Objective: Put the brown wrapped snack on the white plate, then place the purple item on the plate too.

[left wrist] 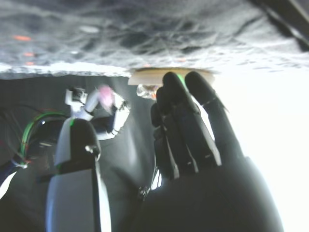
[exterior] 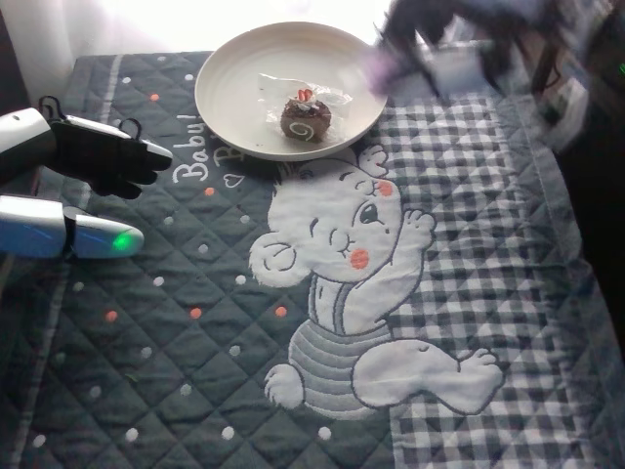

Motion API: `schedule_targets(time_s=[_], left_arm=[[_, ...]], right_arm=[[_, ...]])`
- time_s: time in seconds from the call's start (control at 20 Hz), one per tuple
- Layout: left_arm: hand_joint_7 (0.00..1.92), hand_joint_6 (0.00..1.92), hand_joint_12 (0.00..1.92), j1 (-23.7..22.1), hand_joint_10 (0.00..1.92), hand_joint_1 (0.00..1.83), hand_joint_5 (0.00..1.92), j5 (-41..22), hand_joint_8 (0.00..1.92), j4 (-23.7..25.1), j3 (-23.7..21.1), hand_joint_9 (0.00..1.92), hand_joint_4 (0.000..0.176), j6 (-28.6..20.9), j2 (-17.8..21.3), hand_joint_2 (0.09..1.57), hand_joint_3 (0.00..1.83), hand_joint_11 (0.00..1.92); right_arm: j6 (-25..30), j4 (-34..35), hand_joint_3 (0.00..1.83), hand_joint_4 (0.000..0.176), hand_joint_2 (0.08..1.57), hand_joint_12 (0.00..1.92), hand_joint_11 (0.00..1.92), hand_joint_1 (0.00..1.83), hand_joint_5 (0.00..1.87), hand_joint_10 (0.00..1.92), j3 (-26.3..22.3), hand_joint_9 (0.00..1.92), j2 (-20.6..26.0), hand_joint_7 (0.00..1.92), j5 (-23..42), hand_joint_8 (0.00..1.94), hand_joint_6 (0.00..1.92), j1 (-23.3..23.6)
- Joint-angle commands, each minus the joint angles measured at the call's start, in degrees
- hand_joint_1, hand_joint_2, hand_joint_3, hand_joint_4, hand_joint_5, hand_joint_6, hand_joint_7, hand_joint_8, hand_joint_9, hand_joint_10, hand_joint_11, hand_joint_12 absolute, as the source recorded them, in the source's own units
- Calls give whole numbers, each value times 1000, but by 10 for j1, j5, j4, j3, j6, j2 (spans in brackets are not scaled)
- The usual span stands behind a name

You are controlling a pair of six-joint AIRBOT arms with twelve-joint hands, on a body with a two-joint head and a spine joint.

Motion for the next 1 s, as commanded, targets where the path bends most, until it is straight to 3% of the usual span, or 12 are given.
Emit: schedule_targets(time_s=[0.0,0.1,0.15,0.2,0.25,0.3,0.35,0.45,0.55,0.7,0.9,0.95], left_arm=[[793,3,1266,-7,60,804,677,-60,9,-12,3,932,0,-5,-3,940,0,505],[808,1,1258,-12,68,852,684,-57,7,-8,7,927,0,-5,-7,921,0,492],[801,1,1209,-18,49,854,690,-55,2,-4,12,894,0,-6,-11,907,0,463],[793,2,1192,-22,40,842,692,-54,0,0,14,878,0,-8,-14,916,3,446],[799,4,1213,-31,44,867,708,-50,2,11,21,890,0,-14,-22,911,0,420],[799,4,1213,-32,44,867,708,-50,2,12,22,890,0,-14,-22,911,0,420],[807,2,1244,-34,51,875,714,-49,4,15,23,901,0,-15,-24,902,0,425],[814,1,1276,-32,63,870,712,-56,6,15,22,922,0,-19,-23,909,1,464],[819,0,1230,-26,50,846,719,-65,7,8,19,894,0,-20,-19,909,1,425],[805,0,1139,-9,18,872,728,-106,0,-21,4,831,0,-20,-4,911,0,366],[805,1,1084,23,36,929,691,-211,0,-65,-33,884,0,-19,33,900,1,446],[769,0,970,41,11,877,662,-247,0,-83,-45,833,0,-18,45,934,2,389]], right_arm=[[1,17,3,0,993,1218,810,1383,1237,912,18,1112,-22,1444,33,135,452,16],[1,17,3,0,1003,954,721,1402,1107,769,54,1161,-57,1457,0,32,758,39],[1,17,0,0,1011,958,825,1402,1079,776,79,1197,-81,1421,-27,29,770,52],[1,17,0,0,1038,1146,792,1298,1075,550,92,1158,-93,1291,-38,512,710,57],[1,19,0,48,857,1395,319,903,449,299,106,627,-106,579,-52,100,55,63],[1,19,0,48,857,1395,319,903,449,299,106,627,-106,579,-52,100,55,63],[1,18,0,96,793,1344,258,769,213,171,107,509,-106,392,-52,19,10,63],[1,18,0,135,766,1290,29,719,46,38,105,341,-106,228,-52,0,0,63],[1,22,0,158,773,1151,0,723,1,3,102,209,-103,96,-51,0,0,63],[1,34,3,162,785,717,0,699,0,13,64,127,-65,57,-9,1,0,63],[1,55,0,176,761,422,0,619,0,0,-52,7,44,31,109,0,0,58],[1,64,0,176,761,84,0,645,0,0,-75,1,64,37,142,0,0,41]])
